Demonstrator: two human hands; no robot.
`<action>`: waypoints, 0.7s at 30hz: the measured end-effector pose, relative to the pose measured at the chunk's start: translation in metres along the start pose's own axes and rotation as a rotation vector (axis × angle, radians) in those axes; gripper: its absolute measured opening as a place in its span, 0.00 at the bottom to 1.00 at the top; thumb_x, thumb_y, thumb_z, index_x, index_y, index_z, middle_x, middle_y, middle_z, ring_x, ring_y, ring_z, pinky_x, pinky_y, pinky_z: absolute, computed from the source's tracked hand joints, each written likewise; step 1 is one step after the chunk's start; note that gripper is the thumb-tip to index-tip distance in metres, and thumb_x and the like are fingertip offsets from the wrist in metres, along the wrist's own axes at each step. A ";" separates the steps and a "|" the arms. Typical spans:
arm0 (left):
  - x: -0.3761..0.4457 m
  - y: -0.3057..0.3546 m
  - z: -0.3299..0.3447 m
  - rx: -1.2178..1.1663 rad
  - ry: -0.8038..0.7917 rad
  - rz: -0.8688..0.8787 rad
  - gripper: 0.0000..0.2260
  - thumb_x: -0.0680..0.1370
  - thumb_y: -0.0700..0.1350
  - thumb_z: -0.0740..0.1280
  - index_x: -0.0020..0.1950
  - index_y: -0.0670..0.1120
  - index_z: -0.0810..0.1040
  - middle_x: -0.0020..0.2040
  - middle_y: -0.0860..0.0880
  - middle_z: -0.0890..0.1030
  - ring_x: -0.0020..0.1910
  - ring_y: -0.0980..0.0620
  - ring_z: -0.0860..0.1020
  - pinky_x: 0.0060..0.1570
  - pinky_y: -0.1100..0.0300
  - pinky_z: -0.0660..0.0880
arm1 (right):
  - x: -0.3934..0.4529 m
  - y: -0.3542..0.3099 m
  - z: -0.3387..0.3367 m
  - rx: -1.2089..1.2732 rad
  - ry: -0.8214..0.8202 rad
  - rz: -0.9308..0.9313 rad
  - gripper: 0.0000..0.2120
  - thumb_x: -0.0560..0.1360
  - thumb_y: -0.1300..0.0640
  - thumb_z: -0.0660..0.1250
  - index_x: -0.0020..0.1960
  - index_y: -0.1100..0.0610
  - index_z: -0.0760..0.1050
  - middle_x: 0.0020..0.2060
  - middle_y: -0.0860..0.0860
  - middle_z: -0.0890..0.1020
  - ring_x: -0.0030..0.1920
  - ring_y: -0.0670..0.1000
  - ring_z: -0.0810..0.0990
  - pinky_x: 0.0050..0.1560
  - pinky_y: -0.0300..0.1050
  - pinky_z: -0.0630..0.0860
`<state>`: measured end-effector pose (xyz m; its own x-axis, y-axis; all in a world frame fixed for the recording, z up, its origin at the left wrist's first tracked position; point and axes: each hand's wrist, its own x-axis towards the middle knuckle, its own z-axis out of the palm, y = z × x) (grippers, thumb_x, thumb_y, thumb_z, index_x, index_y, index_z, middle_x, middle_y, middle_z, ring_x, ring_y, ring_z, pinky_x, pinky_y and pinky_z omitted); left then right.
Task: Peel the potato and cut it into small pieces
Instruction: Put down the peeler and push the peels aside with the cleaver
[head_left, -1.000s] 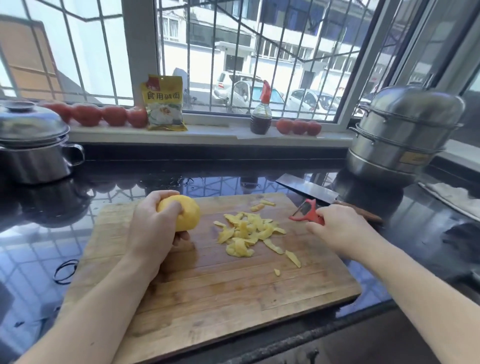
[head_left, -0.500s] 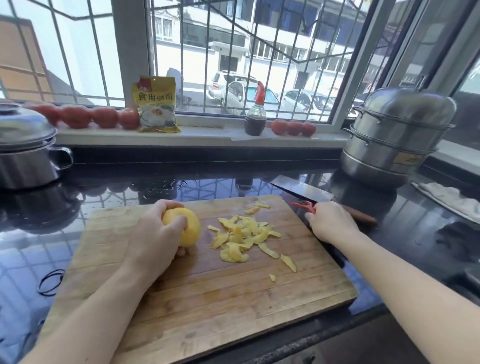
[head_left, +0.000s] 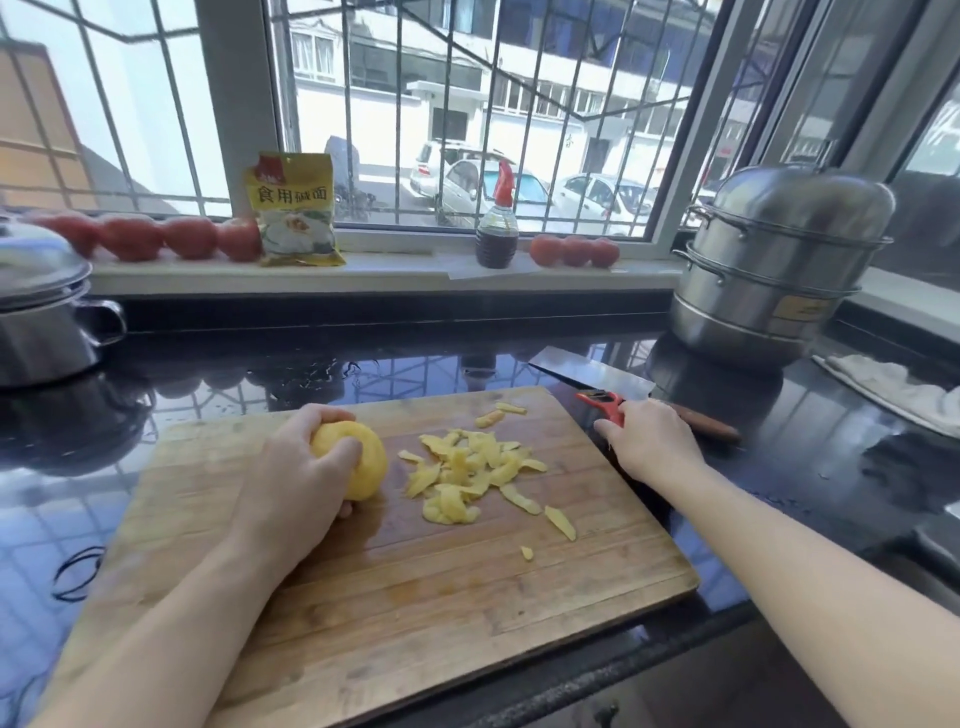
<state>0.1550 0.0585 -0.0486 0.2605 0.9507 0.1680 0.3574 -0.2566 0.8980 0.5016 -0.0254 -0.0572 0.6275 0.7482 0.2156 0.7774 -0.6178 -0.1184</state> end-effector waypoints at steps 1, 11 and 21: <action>0.001 0.000 0.000 -0.008 0.003 -0.006 0.09 0.79 0.41 0.65 0.56 0.53 0.79 0.44 0.46 0.82 0.28 0.48 0.83 0.25 0.60 0.74 | 0.005 -0.005 -0.004 0.004 0.033 -0.015 0.18 0.81 0.45 0.62 0.53 0.59 0.80 0.53 0.59 0.82 0.55 0.61 0.79 0.50 0.50 0.73; 0.008 -0.008 -0.003 -0.197 0.104 -0.085 0.10 0.79 0.41 0.64 0.52 0.54 0.80 0.39 0.41 0.84 0.25 0.46 0.81 0.26 0.53 0.75 | 0.114 -0.181 0.020 0.091 -0.154 -0.382 0.13 0.82 0.47 0.61 0.65 0.41 0.78 0.60 0.51 0.80 0.60 0.58 0.74 0.61 0.55 0.74; 0.010 -0.010 0.000 -0.139 0.092 -0.082 0.09 0.79 0.41 0.66 0.51 0.54 0.79 0.40 0.43 0.83 0.26 0.47 0.81 0.24 0.61 0.72 | 0.126 -0.141 0.033 0.302 -0.109 -0.352 0.16 0.82 0.49 0.61 0.66 0.50 0.79 0.63 0.57 0.77 0.64 0.60 0.75 0.66 0.53 0.73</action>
<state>0.1537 0.0706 -0.0557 0.1500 0.9810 0.1231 0.2446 -0.1575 0.9568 0.4729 0.1643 -0.0456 0.3119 0.9306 0.1917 0.9115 -0.2362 -0.3367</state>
